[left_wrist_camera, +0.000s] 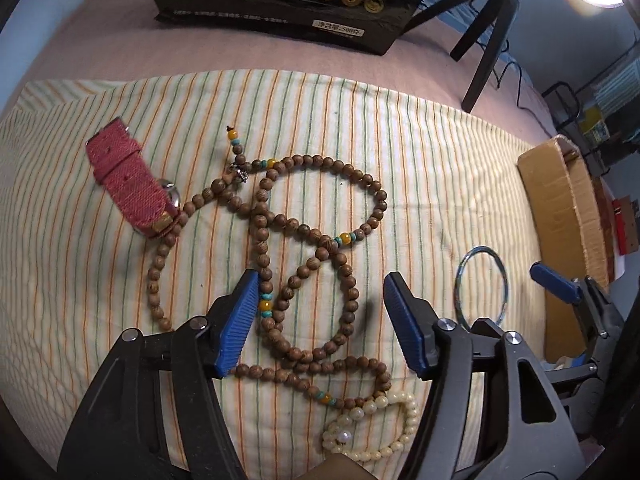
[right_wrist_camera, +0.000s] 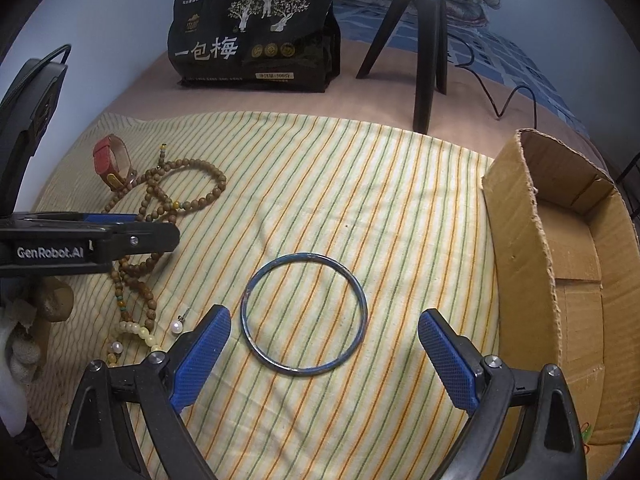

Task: Organize jewelry
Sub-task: 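Grasp the dark metal bangle with the right tool while the left tool grips the wooden bead necklace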

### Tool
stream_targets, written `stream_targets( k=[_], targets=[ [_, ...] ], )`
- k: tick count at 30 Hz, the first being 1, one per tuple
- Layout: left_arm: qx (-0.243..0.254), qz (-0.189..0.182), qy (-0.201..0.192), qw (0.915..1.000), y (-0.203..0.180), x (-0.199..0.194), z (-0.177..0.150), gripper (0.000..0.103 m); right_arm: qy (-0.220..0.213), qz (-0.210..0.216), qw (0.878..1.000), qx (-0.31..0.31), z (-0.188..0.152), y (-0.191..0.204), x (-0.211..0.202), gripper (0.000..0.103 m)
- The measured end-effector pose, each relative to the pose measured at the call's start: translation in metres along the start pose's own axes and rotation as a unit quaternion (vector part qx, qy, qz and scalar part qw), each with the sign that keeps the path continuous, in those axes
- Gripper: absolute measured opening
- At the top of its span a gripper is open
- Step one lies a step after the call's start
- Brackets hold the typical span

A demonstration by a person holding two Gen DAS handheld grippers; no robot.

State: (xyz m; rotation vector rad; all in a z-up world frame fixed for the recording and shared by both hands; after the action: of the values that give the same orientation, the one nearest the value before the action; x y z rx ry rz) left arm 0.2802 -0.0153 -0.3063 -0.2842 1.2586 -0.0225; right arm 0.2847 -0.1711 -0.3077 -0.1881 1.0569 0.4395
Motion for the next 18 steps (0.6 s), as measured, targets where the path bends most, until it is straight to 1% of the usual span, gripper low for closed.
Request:
stream_targets(
  k=[6,8,10,12,14,16,17,18],
  targets=[
    [0.016,0.026,-0.005,0.9995,-0.007,0.006,0.002,0.064,0.006,0.006,1.0,0.002,0.003,0.004,0.008,0.096],
    [0.025,0.037,-0.009,0.999,-0.008,0.007,0.002,0.062,0.006,0.009,1.0,-0.003,0.004,0.008,0.009,0.096],
    [0.034,0.05,-0.015,0.9981,-0.008,0.008,0.002,0.055,0.011,0.004,1.0,-0.01,0.004,0.011,0.012,0.096],
    [0.039,0.052,-0.017,0.9978,-0.009,0.009,0.003,0.052,0.018,0.001,1.0,-0.01,0.002,0.01,0.015,0.096],
    [0.036,0.053,-0.018,0.9978,-0.007,0.009,0.003,0.047,0.028,-0.003,1.0,-0.008,-0.001,0.008,0.02,0.096],
    [0.032,0.054,-0.02,0.9979,-0.005,0.009,0.005,0.038,0.033,-0.005,0.999,-0.006,-0.003,0.006,0.023,0.096],
    [0.031,0.053,-0.02,0.9979,-0.003,0.008,0.005,0.036,0.032,-0.005,0.999,-0.006,-0.003,0.005,0.023,0.096],
    [0.031,0.054,-0.021,0.9979,-0.002,0.008,0.006,0.031,0.033,-0.007,0.999,-0.007,-0.003,0.005,0.023,0.095]
  ],
)
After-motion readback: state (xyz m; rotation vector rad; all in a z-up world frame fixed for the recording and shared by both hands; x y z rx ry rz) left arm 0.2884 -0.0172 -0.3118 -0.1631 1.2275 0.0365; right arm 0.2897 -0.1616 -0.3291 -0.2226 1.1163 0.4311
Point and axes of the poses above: each gripper's, at about its wrist camera, not at the fingertips, and x roughly the way its jaws point, y to its left, z to its top, the point moved 9 cm from there along x, roughly the way its jaws point, and after that the axes turned 2 degrees about z, right-handed, at the moved point
